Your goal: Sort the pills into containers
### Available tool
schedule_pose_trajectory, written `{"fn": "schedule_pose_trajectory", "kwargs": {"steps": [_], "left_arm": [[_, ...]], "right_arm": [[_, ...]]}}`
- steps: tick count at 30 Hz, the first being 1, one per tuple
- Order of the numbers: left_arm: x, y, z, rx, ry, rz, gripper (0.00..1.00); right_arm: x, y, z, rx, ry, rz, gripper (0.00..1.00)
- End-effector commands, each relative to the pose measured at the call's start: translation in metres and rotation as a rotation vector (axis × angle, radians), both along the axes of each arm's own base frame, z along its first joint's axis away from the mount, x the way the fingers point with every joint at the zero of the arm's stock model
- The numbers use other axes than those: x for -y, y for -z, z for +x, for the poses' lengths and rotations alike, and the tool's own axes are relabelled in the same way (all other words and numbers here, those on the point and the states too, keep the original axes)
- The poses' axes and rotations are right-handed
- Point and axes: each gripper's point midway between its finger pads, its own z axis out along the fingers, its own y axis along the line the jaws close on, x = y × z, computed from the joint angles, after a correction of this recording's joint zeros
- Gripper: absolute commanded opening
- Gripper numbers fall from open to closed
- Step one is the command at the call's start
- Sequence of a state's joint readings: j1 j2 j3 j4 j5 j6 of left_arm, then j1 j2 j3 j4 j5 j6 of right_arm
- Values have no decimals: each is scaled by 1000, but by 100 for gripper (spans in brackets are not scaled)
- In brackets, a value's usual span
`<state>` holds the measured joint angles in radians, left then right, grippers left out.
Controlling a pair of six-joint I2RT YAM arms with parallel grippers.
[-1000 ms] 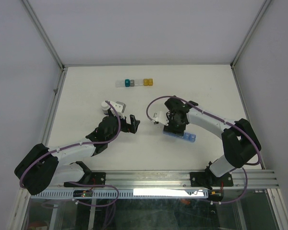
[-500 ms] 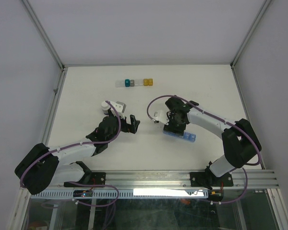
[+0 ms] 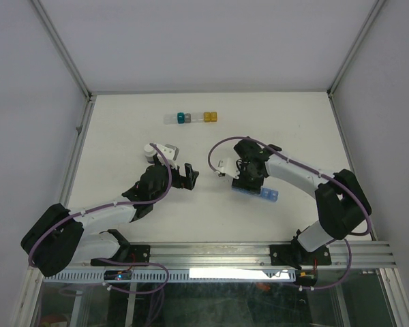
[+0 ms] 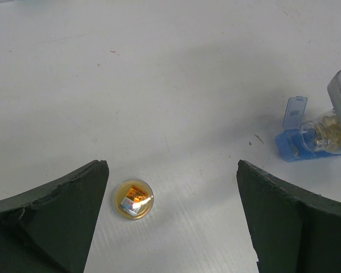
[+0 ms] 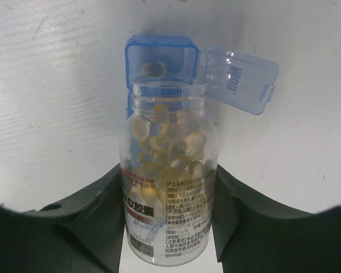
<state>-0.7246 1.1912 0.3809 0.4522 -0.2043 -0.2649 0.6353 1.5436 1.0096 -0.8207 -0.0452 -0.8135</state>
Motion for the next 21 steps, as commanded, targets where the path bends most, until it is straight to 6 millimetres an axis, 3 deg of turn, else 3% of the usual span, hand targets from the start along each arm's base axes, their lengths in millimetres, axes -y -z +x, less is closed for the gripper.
{"fn": "schedule_pose_trajectory", "kwargs": {"steps": [1, 3, 5, 8, 11, 13, 16, 19, 21], "left_arm": [[4, -20, 8, 62, 1, -29, 99], [4, -21, 8, 64, 0, -32, 99], [4, -20, 8, 62, 2, -31, 99], [4, -20, 8, 63, 1, -30, 99], [4, -20, 8, 61, 2, -30, 99], [4, -20, 8, 62, 1, -29, 99], [4, -20, 9, 62, 1, -30, 99], [4, -20, 8, 62, 1, -30, 99], [4, -20, 8, 62, 2, -30, 99]], "right_arm": [[-1, -13, 16, 77, 18, 1, 0], [-11, -14, 4, 24, 0, 52, 0], [-2, -12, 18, 112, 12, 6, 0], [-11, -14, 3, 16, -7, 51, 0], [-5, -13, 15, 105, 3, 25, 0], [-8, -14, 4, 13, 1, 42, 0], [2, -12, 23, 147, 23, -14, 0], [-10, -15, 7, 49, 5, 49, 0], [-5, -16, 20, 134, 20, 23, 0]]}}
